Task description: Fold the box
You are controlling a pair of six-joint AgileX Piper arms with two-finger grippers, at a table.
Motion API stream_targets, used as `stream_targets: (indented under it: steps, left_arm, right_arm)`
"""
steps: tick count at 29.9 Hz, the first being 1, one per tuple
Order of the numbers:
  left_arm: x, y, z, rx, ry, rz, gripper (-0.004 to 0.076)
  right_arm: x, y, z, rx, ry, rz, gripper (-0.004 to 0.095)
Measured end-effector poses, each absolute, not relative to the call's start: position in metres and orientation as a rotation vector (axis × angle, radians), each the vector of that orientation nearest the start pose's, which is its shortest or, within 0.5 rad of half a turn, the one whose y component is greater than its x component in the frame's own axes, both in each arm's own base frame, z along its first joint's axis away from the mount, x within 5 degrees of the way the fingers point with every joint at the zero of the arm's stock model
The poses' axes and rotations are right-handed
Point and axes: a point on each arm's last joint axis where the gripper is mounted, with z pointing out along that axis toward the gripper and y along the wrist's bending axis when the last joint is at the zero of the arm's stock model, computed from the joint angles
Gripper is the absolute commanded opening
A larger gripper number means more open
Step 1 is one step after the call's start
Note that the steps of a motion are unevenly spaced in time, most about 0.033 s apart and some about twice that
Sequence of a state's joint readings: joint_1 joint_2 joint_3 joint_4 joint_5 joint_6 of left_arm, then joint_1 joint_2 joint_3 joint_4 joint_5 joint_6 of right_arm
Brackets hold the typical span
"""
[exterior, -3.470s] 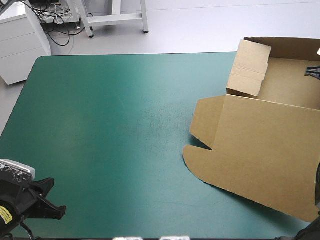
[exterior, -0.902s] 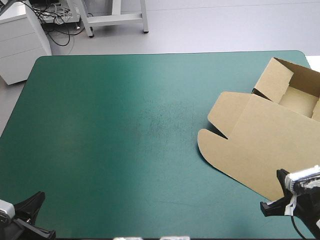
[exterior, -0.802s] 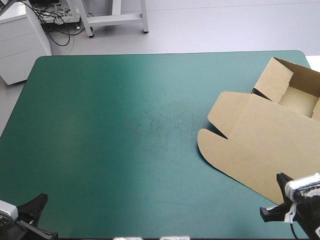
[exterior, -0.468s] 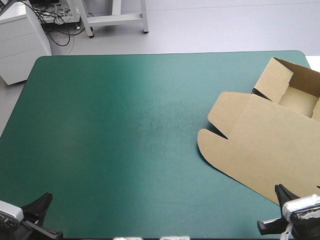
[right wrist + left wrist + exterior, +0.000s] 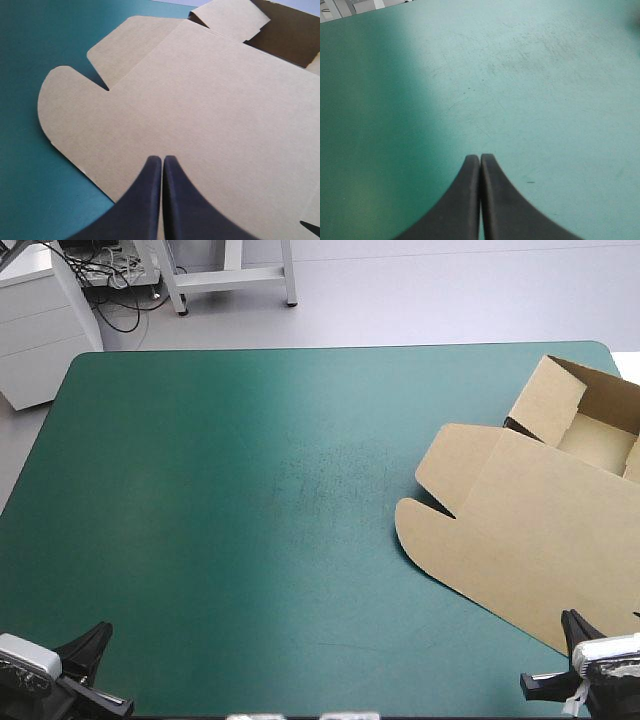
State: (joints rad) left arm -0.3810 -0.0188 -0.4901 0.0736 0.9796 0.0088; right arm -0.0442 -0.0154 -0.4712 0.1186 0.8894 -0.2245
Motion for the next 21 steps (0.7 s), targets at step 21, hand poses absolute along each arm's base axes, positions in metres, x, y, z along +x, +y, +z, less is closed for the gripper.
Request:
stream_targets:
  steps: [21]
  left_arm:
    - [0.0076, 0.0025, 0.2765, 0.359, 1.857, -0.179, -0.0032]
  right_arm:
    - [0.0076, 0.0033, 0.2811, -0.068, 1.848, -0.055, -0.0009]
